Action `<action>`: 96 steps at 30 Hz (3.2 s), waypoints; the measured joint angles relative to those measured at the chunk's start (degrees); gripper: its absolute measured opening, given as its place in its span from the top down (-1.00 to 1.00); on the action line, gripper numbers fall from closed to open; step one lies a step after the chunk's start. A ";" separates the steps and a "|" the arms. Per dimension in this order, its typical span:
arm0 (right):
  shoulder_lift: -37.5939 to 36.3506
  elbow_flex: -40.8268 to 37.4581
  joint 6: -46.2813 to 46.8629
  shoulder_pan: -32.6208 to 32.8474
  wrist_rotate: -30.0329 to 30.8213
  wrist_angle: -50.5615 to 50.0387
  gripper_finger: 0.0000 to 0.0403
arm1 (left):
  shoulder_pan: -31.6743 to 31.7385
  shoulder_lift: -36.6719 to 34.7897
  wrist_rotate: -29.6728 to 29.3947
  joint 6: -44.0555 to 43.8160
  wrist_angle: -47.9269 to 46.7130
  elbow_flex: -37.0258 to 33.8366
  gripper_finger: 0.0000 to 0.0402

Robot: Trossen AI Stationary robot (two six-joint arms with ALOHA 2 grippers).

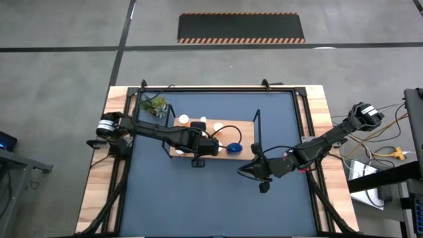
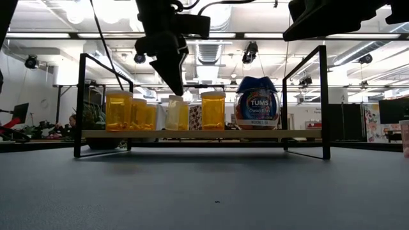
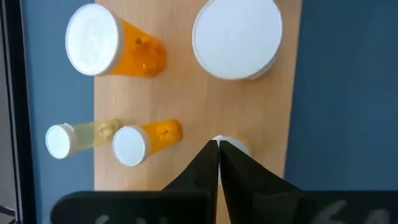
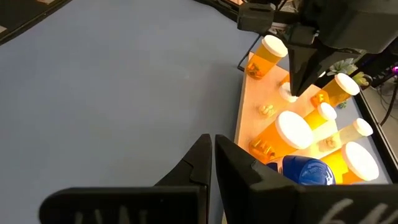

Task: Pick and place medicine bottles onto shelf by color
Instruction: Put the yellow pill bottle on to the shelf aligned with the small pill bottles, then put the pink pill bottle on to the shelf aligned with the small pill bottles

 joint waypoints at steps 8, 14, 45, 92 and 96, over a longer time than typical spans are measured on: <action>0.00 0.00 0.03 -0.02 0.00 0.00 0.94 | 0.02 -0.10 -0.02 0.00 -0.91 -0.02 1.00; 0.00 0.00 -0.01 -0.02 0.00 -0.02 0.94 | 0.00 -1.75 0.35 0.00 -2.30 0.01 1.00; 0.00 0.00 0.10 -0.02 0.02 -0.22 0.94 | 0.02 -4.83 2.82 -0.02 5.42 -6.08 1.00; 0.02 1.96 -0.50 -0.02 0.05 2.09 0.94 | -8.68 -20.84 -5.59 17.66 35.16 -15.80 1.00; 0.02 7.11 0.41 -0.02 0.02 0.43 0.94 | -12.02 -24.14 -5.48 22.28 45.73 -22.51 1.00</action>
